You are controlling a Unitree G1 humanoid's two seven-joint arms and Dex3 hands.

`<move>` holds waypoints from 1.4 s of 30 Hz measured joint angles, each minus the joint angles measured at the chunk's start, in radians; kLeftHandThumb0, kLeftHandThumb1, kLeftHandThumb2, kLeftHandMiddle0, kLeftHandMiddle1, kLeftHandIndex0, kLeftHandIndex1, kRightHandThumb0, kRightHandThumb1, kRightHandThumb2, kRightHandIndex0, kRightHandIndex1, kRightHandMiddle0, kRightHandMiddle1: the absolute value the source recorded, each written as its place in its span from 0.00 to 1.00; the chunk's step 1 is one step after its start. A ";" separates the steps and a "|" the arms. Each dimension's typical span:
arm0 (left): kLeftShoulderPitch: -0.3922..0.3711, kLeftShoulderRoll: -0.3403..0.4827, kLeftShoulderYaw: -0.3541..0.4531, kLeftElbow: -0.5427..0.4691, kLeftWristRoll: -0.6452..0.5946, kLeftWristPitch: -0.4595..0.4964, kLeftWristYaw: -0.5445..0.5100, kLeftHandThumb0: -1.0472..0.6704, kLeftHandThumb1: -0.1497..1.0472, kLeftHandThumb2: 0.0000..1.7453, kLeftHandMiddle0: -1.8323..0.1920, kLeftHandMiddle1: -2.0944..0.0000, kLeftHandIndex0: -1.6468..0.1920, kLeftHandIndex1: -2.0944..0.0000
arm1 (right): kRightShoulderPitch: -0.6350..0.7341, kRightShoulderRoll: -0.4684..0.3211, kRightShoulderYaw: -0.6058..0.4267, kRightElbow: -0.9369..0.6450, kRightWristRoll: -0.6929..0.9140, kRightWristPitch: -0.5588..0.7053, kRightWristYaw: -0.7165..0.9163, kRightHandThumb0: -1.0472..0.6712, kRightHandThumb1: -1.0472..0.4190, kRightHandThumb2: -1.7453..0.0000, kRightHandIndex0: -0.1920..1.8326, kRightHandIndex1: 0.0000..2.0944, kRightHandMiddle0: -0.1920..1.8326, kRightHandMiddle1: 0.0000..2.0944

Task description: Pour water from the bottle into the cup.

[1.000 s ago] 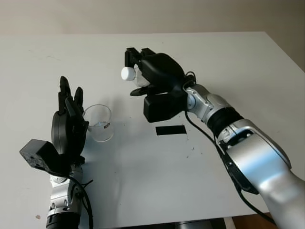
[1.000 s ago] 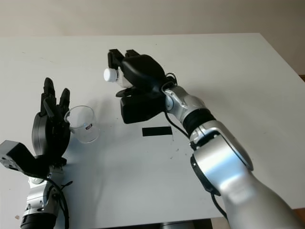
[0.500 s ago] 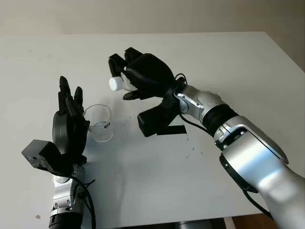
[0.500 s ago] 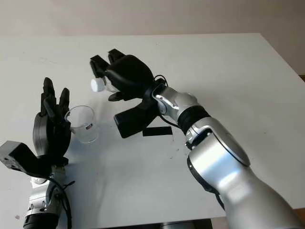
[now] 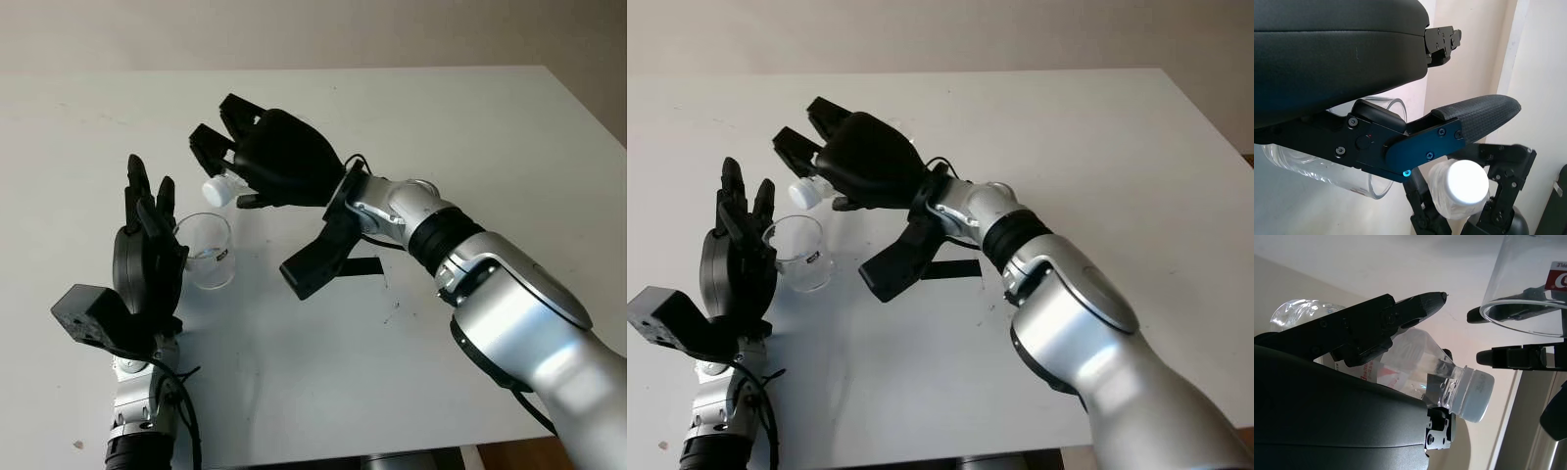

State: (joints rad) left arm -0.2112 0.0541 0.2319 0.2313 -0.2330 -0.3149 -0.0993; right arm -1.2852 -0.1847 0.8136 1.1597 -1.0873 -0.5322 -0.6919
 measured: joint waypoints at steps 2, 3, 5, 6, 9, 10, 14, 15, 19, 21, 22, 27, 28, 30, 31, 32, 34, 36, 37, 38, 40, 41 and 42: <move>-0.001 -0.001 0.000 0.002 0.001 0.000 0.000 0.08 1.00 0.47 1.00 0.81 0.96 1.00 | -0.010 0.012 0.020 0.001 -0.024 0.040 -0.003 0.44 0.04 0.87 0.64 1.00 0.47 1.00; -0.002 -0.003 0.000 0.003 0.001 0.000 0.000 0.08 1.00 0.48 1.00 0.81 0.96 1.00 | -0.015 0.019 0.032 0.001 -0.040 0.063 -0.003 0.44 0.05 0.87 0.63 1.00 0.47 1.00; -0.003 -0.005 0.000 0.004 0.001 0.000 0.001 0.08 1.00 0.48 1.00 0.82 0.96 1.00 | -0.023 0.036 0.058 0.004 -0.069 0.116 0.002 0.44 0.07 0.88 0.62 1.00 0.46 1.00; -0.004 -0.006 0.000 0.004 0.000 0.000 0.001 0.08 1.00 0.48 1.00 0.82 0.96 1.00 | -0.028 0.044 0.070 0.009 -0.081 0.139 0.010 0.43 0.07 0.88 0.61 1.00 0.44 1.00; -0.004 -0.007 0.000 0.003 0.000 0.000 0.001 0.08 1.00 0.47 1.00 0.82 0.96 1.00 | -0.035 0.064 0.094 0.020 -0.099 0.189 0.040 0.42 0.06 0.91 0.61 1.00 0.39 1.00; -0.004 -0.008 0.000 0.003 0.001 0.000 0.003 0.08 1.00 0.47 1.00 0.81 0.95 1.00 | -0.038 0.068 0.098 0.022 -0.100 0.199 0.054 0.42 0.05 0.92 0.62 1.00 0.39 1.00; -0.004 -0.010 -0.001 0.003 0.003 -0.001 0.007 0.08 1.00 0.48 1.00 0.82 0.96 1.00 | -0.046 0.079 0.115 0.022 -0.105 0.227 0.087 0.41 0.04 0.95 0.63 1.00 0.39 1.00; -0.004 -0.010 -0.001 0.003 0.004 -0.001 0.007 0.08 1.00 0.48 1.00 0.83 0.96 1.00 | -0.048 0.080 0.123 0.022 -0.113 0.237 0.090 0.40 0.03 0.95 0.63 1.00 0.38 1.00; -0.004 -0.011 -0.002 0.003 0.006 -0.002 0.010 0.08 1.00 0.48 1.00 0.81 0.95 1.00 | -0.059 0.080 0.149 0.021 -0.142 0.282 0.105 0.40 0.02 0.96 0.63 1.00 0.36 1.00; -0.004 -0.013 -0.002 0.003 0.006 -0.001 0.012 0.08 1.00 0.48 1.00 0.79 0.94 1.00 | -0.060 0.080 0.158 0.020 -0.153 0.296 0.104 0.40 0.02 0.96 0.62 1.00 0.36 1.00; -0.004 -0.014 -0.002 0.003 0.006 -0.001 0.014 0.08 1.00 0.48 1.00 0.78 0.94 1.00 | -0.060 0.080 0.161 0.020 -0.156 0.300 0.104 0.40 0.02 0.96 0.63 1.00 0.37 1.00; -0.006 -0.018 -0.002 0.003 0.007 0.002 0.025 0.08 1.00 0.48 1.00 0.78 0.93 1.00 | -0.060 0.077 0.162 0.018 -0.153 0.295 0.094 0.41 0.02 0.97 0.64 1.00 0.38 1.00; -0.006 -0.019 -0.002 0.003 0.007 0.003 0.025 0.08 1.00 0.48 1.00 0.78 0.93 1.00 | -0.060 0.076 0.161 0.017 -0.150 0.288 0.088 0.41 0.02 0.97 0.63 1.00 0.37 1.00; -0.007 -0.019 -0.002 0.003 0.007 0.004 0.026 0.08 1.00 0.48 1.00 0.78 0.93 1.00 | -0.060 0.076 0.160 0.017 -0.143 0.274 0.078 0.41 0.01 0.97 0.63 1.00 0.37 1.00; -0.008 -0.019 -0.002 0.003 0.007 0.004 0.026 0.08 1.00 0.48 1.00 0.78 0.93 1.00 | -0.060 0.076 0.160 0.017 -0.138 0.268 0.076 0.41 0.01 0.96 0.64 1.00 0.37 1.00; -0.008 -0.019 -0.002 0.004 0.006 0.004 0.025 0.08 1.00 0.48 1.00 0.78 0.93 1.00 | -0.060 0.076 0.160 0.017 -0.136 0.263 0.076 0.40 0.01 0.96 0.64 1.00 0.37 1.00; -0.010 -0.019 -0.002 0.006 0.006 0.004 0.025 0.08 1.00 0.48 1.00 0.78 0.94 1.00 | -0.060 0.075 0.160 0.017 -0.133 0.261 0.077 0.40 0.01 0.96 0.64 1.00 0.37 1.00; -0.014 -0.019 -0.002 0.013 0.007 0.001 0.023 0.08 1.00 0.47 1.00 0.77 0.94 1.00 | -0.060 0.074 0.163 0.018 -0.137 0.262 0.058 0.39 0.00 0.97 0.64 1.00 0.37 1.00; -0.016 -0.019 -0.001 0.016 0.007 -0.002 0.022 0.08 1.00 0.47 1.00 0.77 0.94 1.00 | -0.060 0.072 0.165 0.018 -0.140 0.264 0.048 0.40 0.00 0.97 0.64 1.00 0.37 1.00; -0.019 -0.019 -0.001 0.018 0.007 -0.003 0.020 0.08 1.00 0.47 1.00 0.77 0.94 1.00 | -0.060 0.071 0.165 0.018 -0.141 0.264 0.040 0.40 0.01 0.97 0.64 1.00 0.37 1.00; -0.020 -0.019 -0.001 0.020 0.006 -0.004 0.018 0.08 1.00 0.47 1.00 0.77 0.94 1.00 | -0.060 0.068 0.165 0.020 -0.142 0.263 0.023 0.40 0.01 0.97 0.65 1.00 0.37 1.00; -0.021 -0.019 -0.001 0.020 0.006 -0.004 0.016 0.08 1.00 0.47 1.00 0.77 0.94 1.00 | -0.060 0.067 0.165 0.020 -0.141 0.263 0.015 0.40 0.01 0.97 0.65 1.00 0.38 1.00; -0.021 -0.019 -0.001 0.021 0.006 -0.004 0.015 0.08 1.00 0.47 1.00 0.77 0.94 1.00 | -0.060 0.066 0.165 0.021 -0.139 0.263 0.007 0.40 0.00 0.97 0.65 1.00 0.39 1.00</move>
State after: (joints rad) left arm -0.2322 0.0356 0.2307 0.2518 -0.2270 -0.3187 -0.0840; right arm -1.3455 -0.1183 0.9783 1.1810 -1.2263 -0.2694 -0.6846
